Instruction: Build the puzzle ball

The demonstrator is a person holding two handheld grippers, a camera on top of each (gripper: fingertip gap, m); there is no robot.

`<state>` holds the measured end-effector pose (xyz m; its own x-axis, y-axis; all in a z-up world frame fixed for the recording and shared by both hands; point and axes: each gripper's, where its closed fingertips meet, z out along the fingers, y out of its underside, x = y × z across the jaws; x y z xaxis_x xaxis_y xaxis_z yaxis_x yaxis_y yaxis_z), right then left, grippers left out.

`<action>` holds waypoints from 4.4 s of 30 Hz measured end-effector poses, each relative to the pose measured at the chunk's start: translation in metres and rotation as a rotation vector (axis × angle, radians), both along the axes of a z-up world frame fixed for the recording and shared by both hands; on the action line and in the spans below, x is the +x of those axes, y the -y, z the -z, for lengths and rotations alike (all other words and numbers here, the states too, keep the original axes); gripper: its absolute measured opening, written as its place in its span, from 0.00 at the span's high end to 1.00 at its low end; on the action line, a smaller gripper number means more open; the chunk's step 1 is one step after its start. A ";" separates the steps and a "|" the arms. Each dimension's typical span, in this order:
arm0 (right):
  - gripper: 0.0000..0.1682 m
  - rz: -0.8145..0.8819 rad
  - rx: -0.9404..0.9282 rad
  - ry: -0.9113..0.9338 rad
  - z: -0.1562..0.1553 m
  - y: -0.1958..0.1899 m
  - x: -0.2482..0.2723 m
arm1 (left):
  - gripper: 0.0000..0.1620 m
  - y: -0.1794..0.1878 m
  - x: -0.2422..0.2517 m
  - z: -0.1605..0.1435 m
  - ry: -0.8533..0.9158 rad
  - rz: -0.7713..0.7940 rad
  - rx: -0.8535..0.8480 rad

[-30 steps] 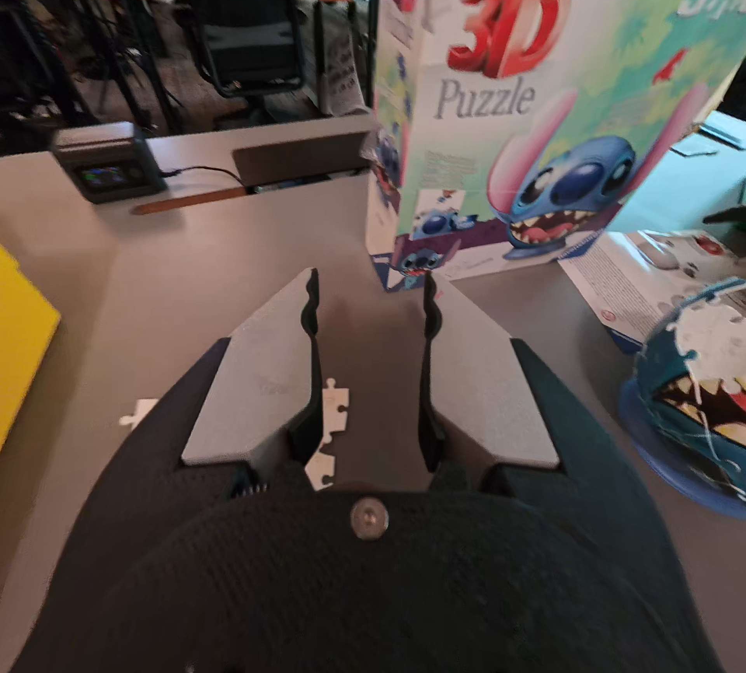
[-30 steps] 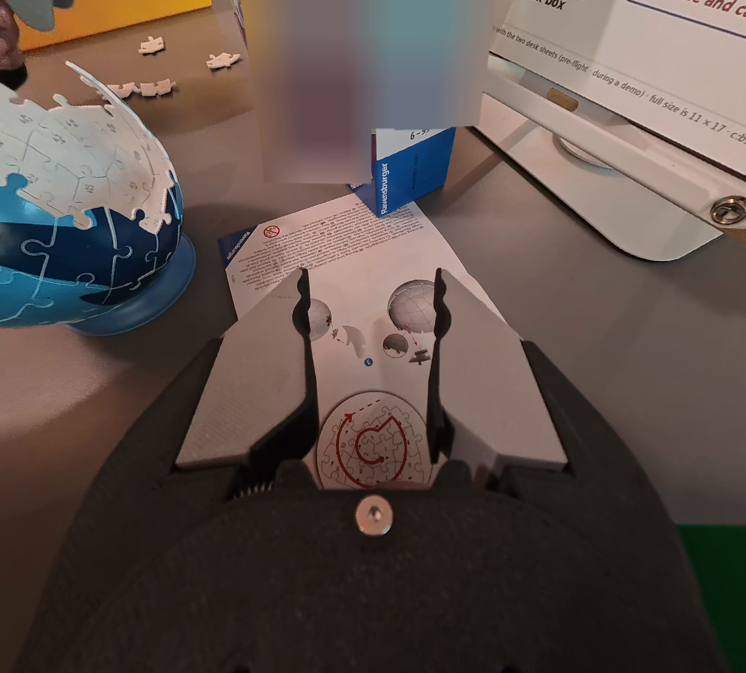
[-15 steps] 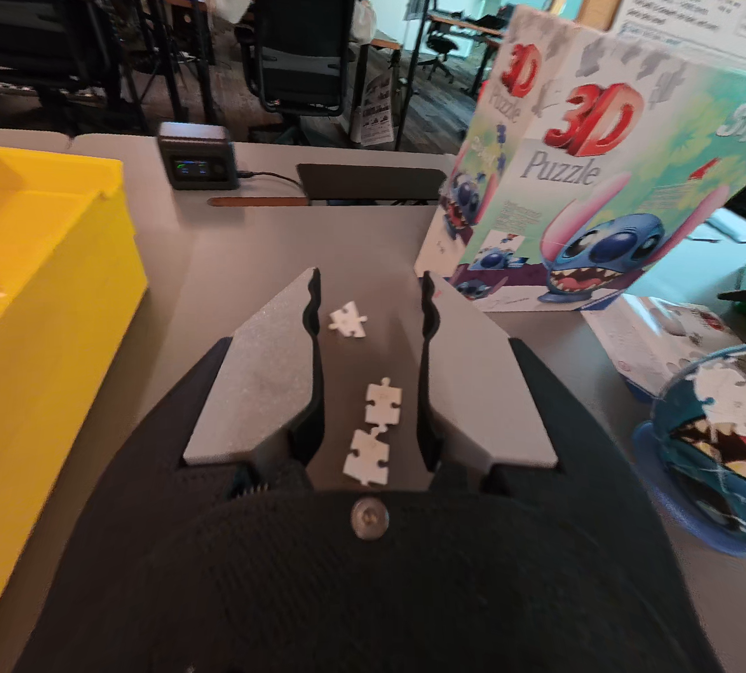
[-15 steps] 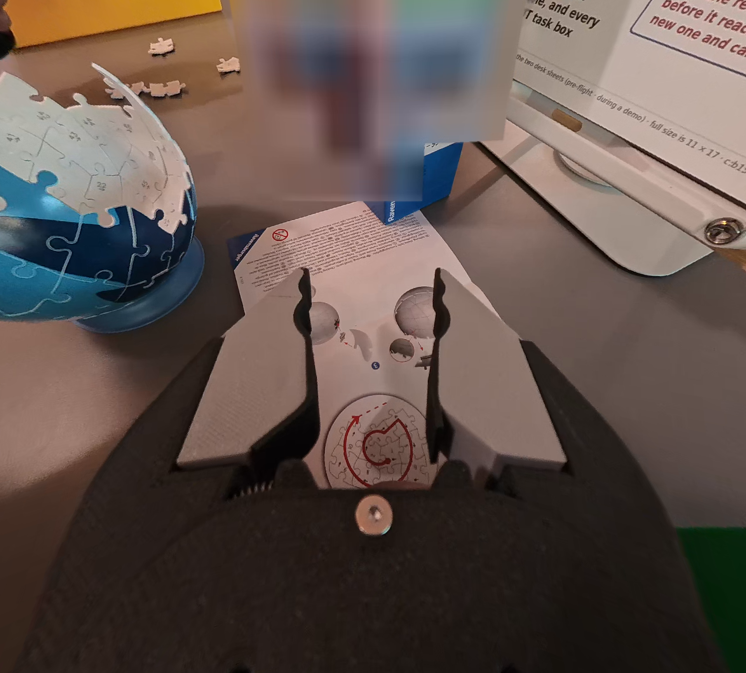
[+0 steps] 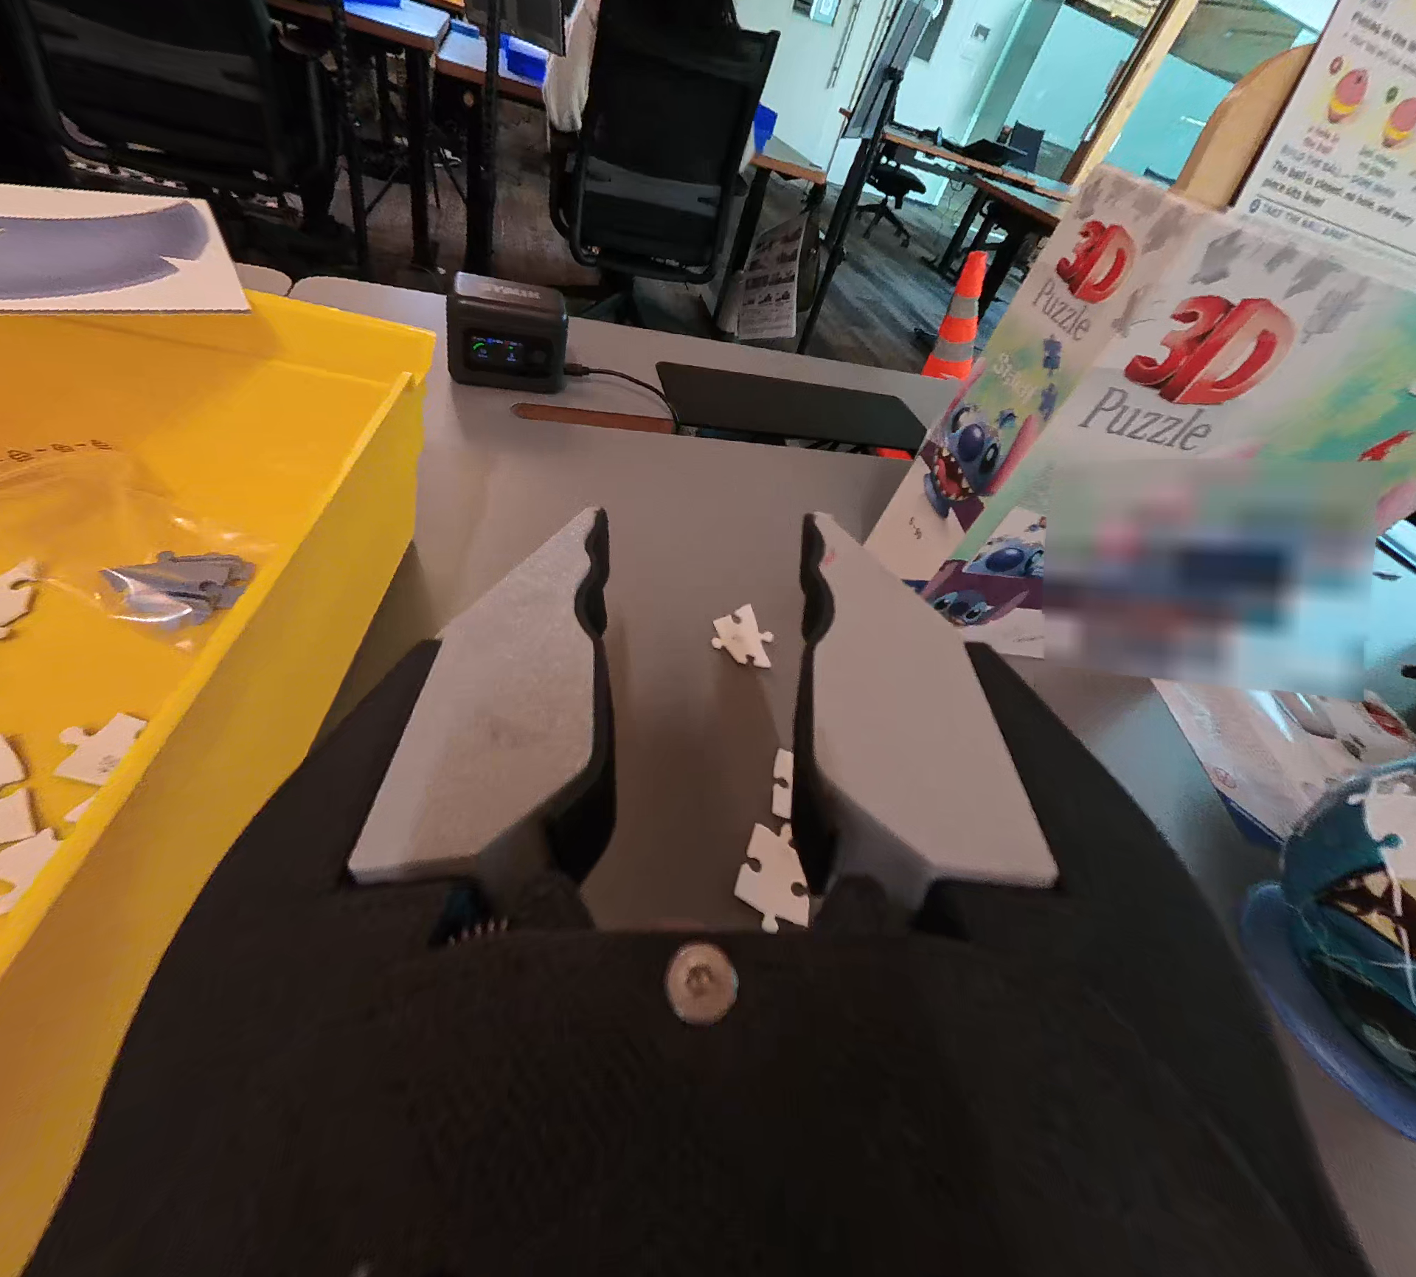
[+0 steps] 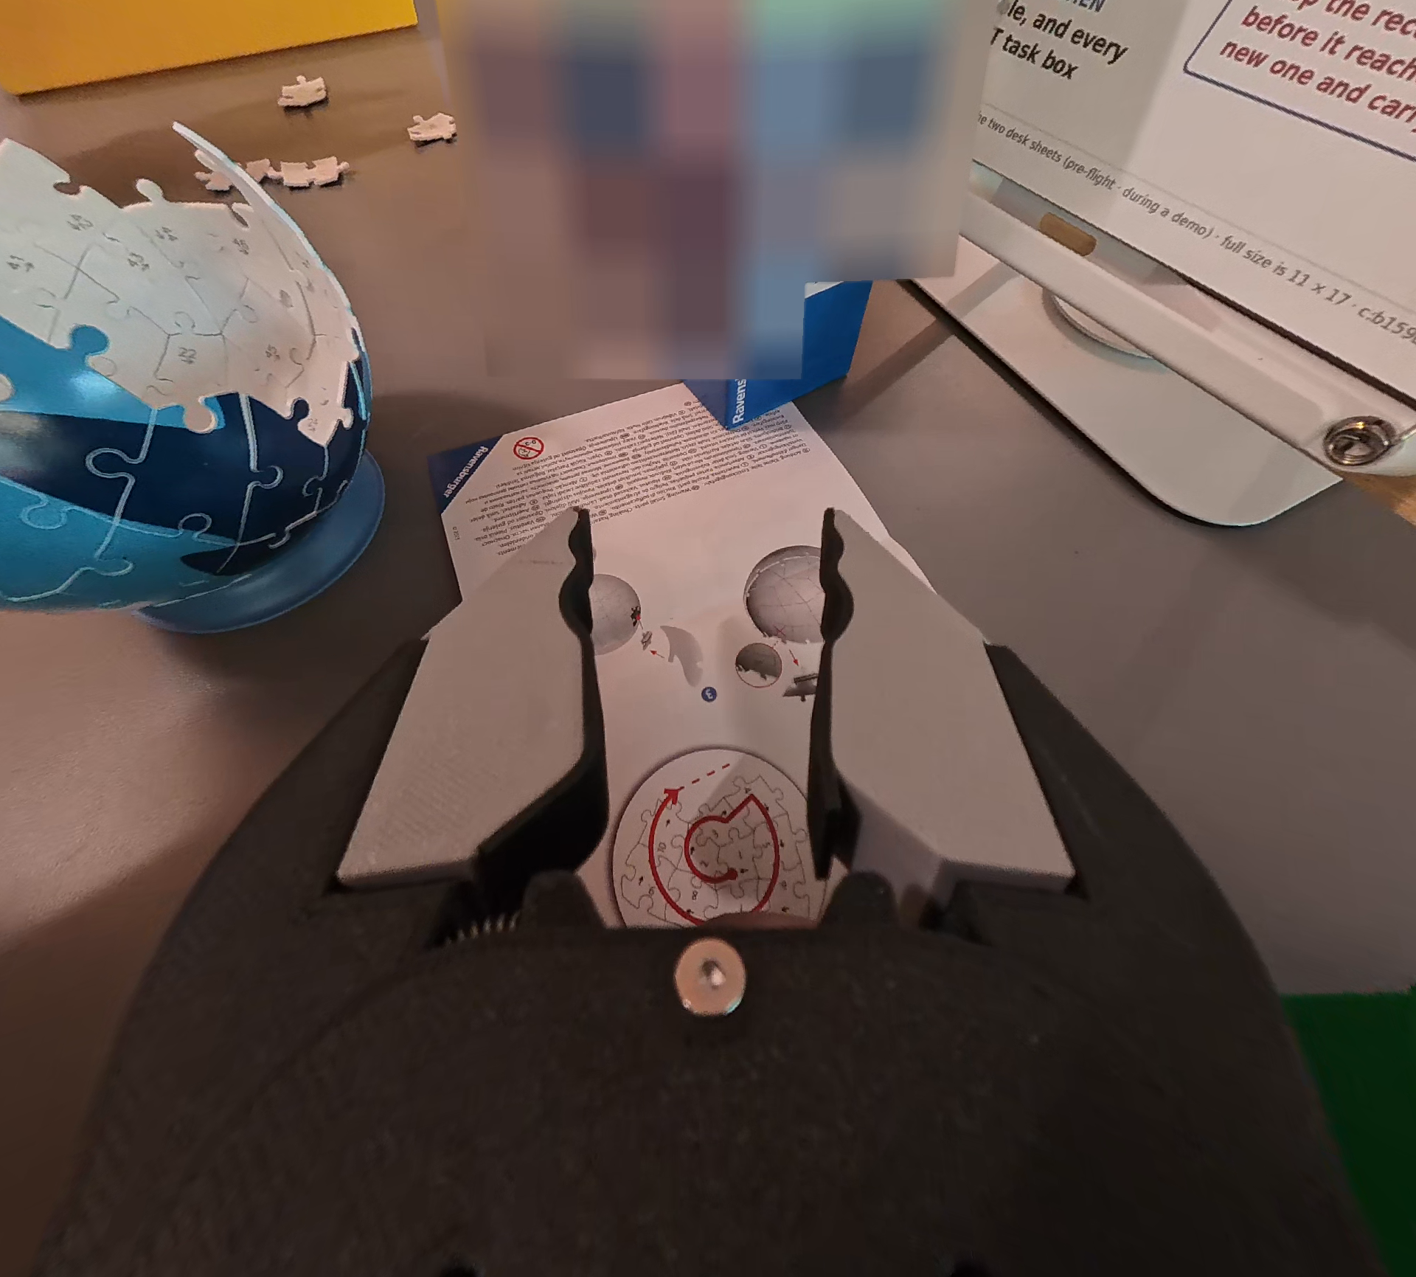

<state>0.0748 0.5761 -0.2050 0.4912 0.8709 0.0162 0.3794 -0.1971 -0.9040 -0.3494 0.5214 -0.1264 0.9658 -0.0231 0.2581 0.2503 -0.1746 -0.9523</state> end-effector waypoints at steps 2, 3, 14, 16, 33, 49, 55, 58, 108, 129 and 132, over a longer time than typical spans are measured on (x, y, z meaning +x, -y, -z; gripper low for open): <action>0.66 0.001 -0.002 0.002 0.001 0.000 0.000 | 0.71 -0.003 0.005 0.004 -0.011 0.014 -0.016; 0.66 0.001 -0.001 0.002 0.001 0.000 0.000 | 0.71 -0.004 0.008 0.005 -0.015 0.022 -0.022; 0.66 -0.005 -0.007 0.008 0.003 0.001 -0.001 | 0.71 -0.008 0.017 0.009 -0.023 0.054 -0.035; 0.66 -0.006 -0.008 0.008 0.004 0.001 -0.002 | 0.70 -0.009 0.020 0.011 -0.014 0.070 -0.044; 0.67 -0.030 0.000 0.004 0.001 0.010 -0.008 | 0.71 -0.075 0.057 0.110 -0.174 0.151 -0.537; 0.67 -0.032 0.051 0.032 -0.002 0.011 -0.010 | 0.81 -0.083 0.058 0.132 -0.287 0.169 -0.556; 0.67 -0.027 0.051 0.033 -0.002 0.009 -0.009 | 0.82 -0.080 0.059 0.132 -0.312 0.199 -0.559; 0.67 -0.027 0.057 0.037 -0.002 0.009 -0.009 | 0.82 -0.080 0.059 0.127 -0.354 0.196 -0.542; 1.00 -0.610 -0.319 -0.096 -0.095 0.079 -0.162 | 0.83 0.024 0.276 -0.017 -1.160 0.579 0.445; 1.00 -0.637 -0.178 0.371 -0.046 0.074 -0.104 | 1.00 0.008 0.228 -0.027 -0.799 0.588 0.371; 1.00 -0.646 -0.197 0.374 -0.044 0.075 -0.103 | 1.00 0.006 0.227 -0.025 -0.802 0.586 0.360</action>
<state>-0.0283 0.5015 -0.1610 -0.1231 0.9869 -0.1043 0.7475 0.0231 -0.6638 -0.1220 0.5150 -0.1017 0.6636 -0.4896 -0.5657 -0.5073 0.2612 -0.8212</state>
